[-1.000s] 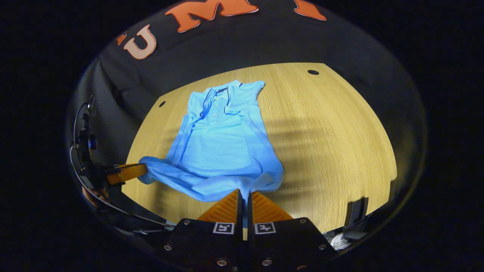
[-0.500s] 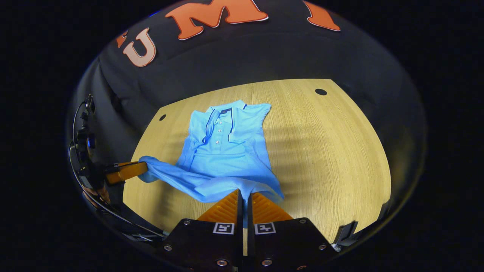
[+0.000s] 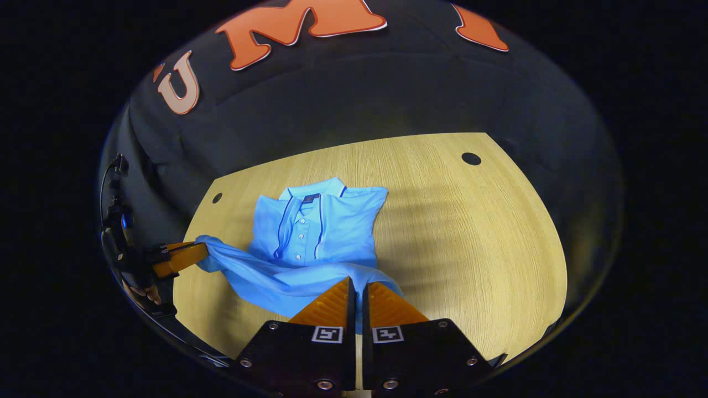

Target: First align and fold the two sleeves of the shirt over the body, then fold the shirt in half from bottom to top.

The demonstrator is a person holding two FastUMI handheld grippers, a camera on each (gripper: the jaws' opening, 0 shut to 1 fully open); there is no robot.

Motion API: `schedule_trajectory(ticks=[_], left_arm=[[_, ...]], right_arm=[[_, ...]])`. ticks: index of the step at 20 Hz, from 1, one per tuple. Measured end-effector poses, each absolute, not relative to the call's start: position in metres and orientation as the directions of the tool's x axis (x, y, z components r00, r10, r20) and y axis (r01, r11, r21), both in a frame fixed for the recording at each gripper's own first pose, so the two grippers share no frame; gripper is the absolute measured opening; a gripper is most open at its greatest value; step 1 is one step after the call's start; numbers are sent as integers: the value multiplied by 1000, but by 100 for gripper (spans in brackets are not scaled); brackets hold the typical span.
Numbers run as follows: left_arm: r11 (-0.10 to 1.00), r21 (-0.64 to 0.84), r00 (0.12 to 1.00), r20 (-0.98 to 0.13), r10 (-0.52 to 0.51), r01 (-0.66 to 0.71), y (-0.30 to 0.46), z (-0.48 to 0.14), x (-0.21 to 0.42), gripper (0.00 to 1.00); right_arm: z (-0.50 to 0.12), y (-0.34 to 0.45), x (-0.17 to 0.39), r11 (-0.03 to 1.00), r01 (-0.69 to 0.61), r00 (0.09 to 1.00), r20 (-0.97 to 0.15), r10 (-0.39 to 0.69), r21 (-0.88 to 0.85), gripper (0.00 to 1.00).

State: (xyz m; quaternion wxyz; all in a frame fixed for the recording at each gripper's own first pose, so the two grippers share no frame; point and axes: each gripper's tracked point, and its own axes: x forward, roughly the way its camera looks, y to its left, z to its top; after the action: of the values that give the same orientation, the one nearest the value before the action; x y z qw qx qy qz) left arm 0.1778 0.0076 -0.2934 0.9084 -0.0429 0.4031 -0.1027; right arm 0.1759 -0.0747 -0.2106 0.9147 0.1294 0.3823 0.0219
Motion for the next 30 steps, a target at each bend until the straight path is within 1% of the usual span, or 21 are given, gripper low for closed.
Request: schedule_trajectory(ticks=[7,11,14,15,16,17,18,19,21,22,23,24,26,28,30], left_arm=[[972,-196,684,-693,-229,127,14,-298,259,10],[976,-184,694,-688,-213,118,24,-303,301,10],[980,-174,688,-699,-195,101,30,-317,325,9],[982,-161,676,-714,-185,99,33,-324,329,11],[986,-140,670,-723,-165,93,37,-328,329,15],[988,-130,676,-721,-153,84,41,-328,332,31],[987,-141,683,-713,-156,79,39,-326,332,47],[986,-148,689,-707,-156,71,39,-323,332,64],[987,-150,693,-706,-148,59,47,-318,323,96],[987,-151,699,-700,-144,53,49,-313,321,96],[987,-151,708,-693,-139,46,51,-306,317,98],[988,-148,716,-685,-134,42,52,-299,312,97],[991,-126,736,-666,-116,42,56,-286,303,98],[995,-96,758,-646,-90,37,60,-267,289,98],[994,-102,779,-619,-96,41,54,-243,274,98]], right_arm=[[-193,-83,253,982,32,740,-665,103,187,5],[-197,-92,292,991,12,733,-675,81,132,5],[-207,-95,316,988,28,720,-688,87,154,5],[-211,-92,321,983,41,710,-697,98,180,5],[-214,-90,323,976,56,701,-704,112,210,7],[-218,-91,326,974,69,698,-708,109,218,9],[-216,-95,325,977,75,704,-704,90,200,26],[-215,-97,328,981,72,716,-694,75,180,31],[-207,-96,325,986,52,734,-675,71,160,53],[-202,-94,323,986,43,744,-664,75,160,65],[-196,-91,321,986,42,756,-651,74,162,71],[-189,-89,318,986,41,767,-637,74,164,80],[-178,-84,311,986,34,787,-612,75,165,90],[-166,-82,299,988,28,806,-588,68,152,94],[-150,-79,283,990,22,826,-560,60,138,95]])
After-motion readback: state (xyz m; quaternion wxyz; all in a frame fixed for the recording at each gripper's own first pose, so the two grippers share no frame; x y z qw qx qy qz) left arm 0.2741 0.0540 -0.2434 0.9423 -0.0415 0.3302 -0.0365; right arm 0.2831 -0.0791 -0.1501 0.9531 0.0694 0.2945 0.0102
